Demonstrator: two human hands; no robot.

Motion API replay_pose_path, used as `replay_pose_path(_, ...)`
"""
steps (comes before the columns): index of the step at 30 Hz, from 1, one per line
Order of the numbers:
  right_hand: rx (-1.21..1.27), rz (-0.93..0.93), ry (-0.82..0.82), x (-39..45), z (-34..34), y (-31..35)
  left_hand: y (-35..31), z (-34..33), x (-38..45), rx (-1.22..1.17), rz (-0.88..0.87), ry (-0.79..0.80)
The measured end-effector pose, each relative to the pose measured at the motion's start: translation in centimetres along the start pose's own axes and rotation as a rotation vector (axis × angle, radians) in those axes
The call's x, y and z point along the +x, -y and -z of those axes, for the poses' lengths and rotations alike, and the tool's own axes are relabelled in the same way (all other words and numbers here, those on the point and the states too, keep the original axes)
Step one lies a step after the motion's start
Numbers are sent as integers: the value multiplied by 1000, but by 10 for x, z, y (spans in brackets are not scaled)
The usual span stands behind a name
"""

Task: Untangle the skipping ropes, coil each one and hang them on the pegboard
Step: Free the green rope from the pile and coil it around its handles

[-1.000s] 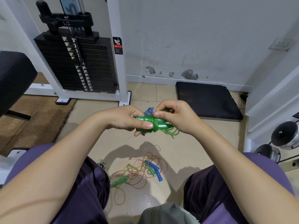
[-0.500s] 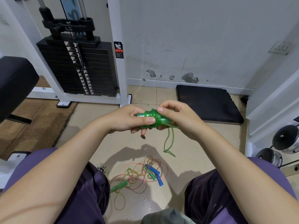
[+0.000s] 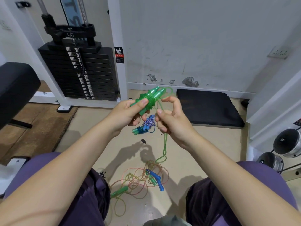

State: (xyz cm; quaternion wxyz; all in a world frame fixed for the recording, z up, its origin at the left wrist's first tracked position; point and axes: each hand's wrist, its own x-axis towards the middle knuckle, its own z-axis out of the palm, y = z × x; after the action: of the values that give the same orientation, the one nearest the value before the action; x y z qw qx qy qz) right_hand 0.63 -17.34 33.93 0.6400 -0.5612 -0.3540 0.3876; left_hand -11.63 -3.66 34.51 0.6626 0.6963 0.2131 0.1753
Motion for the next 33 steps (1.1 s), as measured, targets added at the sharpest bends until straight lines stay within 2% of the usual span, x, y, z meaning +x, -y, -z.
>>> replay_pose_path(5,-95,-4,-49,5,4,-1,3,-1,1,-91,10,46)
replay_pose_path(14,-234,-88,-35,3,1,2,5,-1,0,-60,-8,146)
replay_pose_path(18,-342,-127,57,-3,-5,-1,0,4,4,-200,-31,-53)
replay_pose_path(21,-452,-33,34,-8,-14,-10,-3,14,7,-207,-23,-201)
replay_pose_path(24,-542,25,-52,-5,-12,-7,1,17,7,-124,-6,-252)
replay_pose_path(27,-622,41,-64,-4,-10,-5,6,12,8,-46,26,-299)
replay_pose_path(33,-724,23,-140,2,-5,-4,7,14,9,8,22,-304)
